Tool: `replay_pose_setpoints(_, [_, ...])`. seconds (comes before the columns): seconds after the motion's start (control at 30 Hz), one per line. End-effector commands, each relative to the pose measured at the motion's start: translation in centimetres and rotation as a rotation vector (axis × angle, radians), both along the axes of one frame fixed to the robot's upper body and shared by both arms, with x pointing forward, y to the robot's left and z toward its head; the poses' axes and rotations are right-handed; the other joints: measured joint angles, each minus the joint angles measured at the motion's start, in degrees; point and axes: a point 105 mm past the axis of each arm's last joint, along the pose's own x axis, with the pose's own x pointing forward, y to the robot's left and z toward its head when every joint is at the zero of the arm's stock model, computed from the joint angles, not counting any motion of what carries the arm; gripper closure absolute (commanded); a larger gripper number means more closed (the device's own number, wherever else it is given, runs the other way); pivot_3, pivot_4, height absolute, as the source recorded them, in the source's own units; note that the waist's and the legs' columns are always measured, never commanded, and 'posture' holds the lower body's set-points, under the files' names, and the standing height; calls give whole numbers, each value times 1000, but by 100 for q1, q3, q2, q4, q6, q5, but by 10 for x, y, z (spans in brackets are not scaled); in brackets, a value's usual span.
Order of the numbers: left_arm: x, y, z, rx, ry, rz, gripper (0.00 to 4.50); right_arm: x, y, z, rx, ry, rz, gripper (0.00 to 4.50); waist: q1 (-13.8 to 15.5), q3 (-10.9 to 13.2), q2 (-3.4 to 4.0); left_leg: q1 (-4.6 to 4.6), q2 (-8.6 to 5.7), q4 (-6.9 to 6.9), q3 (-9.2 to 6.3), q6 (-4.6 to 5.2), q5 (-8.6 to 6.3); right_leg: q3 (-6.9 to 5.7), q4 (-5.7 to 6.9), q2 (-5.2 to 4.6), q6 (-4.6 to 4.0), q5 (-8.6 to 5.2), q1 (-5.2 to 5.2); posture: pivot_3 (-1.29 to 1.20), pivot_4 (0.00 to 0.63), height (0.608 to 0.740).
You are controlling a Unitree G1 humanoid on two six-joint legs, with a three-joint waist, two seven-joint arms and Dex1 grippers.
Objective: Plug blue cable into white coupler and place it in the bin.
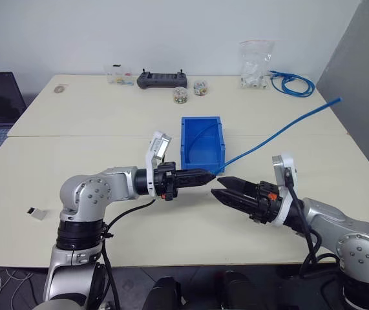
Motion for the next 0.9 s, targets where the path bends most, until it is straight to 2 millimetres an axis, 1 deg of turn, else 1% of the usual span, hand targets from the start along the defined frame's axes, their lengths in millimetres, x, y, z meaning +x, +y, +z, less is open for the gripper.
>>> replay_pose_setpoints(0.03, [-6, 4, 13, -61, 8, -19, 4288, -1, 0, 20, 90, -26, 17, 1678, -7, 0, 0, 1, 0, -1, 0, 0, 0, 0, 0, 0, 0, 0, 0, 0, 150, 740])
replay_pose_setpoints(0.17, [-11, 4, 16, -93, 28, -26, 4288, 1, 4, 32, 157, -18, 36, 1678, -5, 0, 0, 1, 1, -1, 3, 0, 0, 5, 1, 1, -1, 0, -1, 0, 150, 740])
replay_pose_setpoints(0.3, [-13, 3, 17, -103, 40, -24, 4288, 2, 9, 39, 190, -15, 59, 1678, -1, 0, 0, 1, 1, -1, 5, 0, 0, 8, 1, 1, -1, 0, -2, 0, 150, 740])
replay_pose_setpoints(0.43, [-13, 2, 18, -108, 43, -21, 4288, 1, 13, 42, 200, -9, 84, 1678, 2, 0, 1, 1, 0, -1, 6, 0, 0, 10, 0, 1, -2, 1, -2, 0, 150, 740])
replay_pose_setpoints(0.6, [-14, 1, 19, -115, 39, -19, 4288, -1, 17, 40, 192, 5, 109, 1678, -2, 0, 1, 2, 0, -2, 9, 0, 0, 13, 0, 1, -1, 1, -3, 0, 150, 740])
replay_pose_setpoints(0.67, [-15, 0, 21, -119, 36, -23, 4288, -1, 18, 39, 187, 7, 112, 2031, -2, 0, 1, 2, 0, -2, 10, 0, 0, 14, 0, 1, -1, 1, -3, 0, 150, 740])
replay_pose_setpoints(0.7, [-16, 0, 21, -121, 35, -24, 4288, -1, 19, 39, 184, 8, 114, 2125, -2, 0, 1, 2, 0, -2, 11, 0, 0, 15, 0, 1, -1, 1, -3, 0, 150, 740])
replay_pose_setpoints(0.8, [-18, 0, 20, -117, 33, -29, 4288, 0, 18, 39, 184, 12, 120, 2774, -2, 0, 1, 2, 0, -2, 11, 0, 0, 15, 0, 1, -1, 0, -3, 0, 150, 740])
replay_pose_setpoints(0.9, [-19, 0, 19, -109, 33, -31, 4288, 0, 18, 41, 192, 14, 129, 3548, -3, 0, 1, 2, 0, -3, 12, 0, 0, 16, -1, 1, -1, 0, -3, 0, 150, 740])
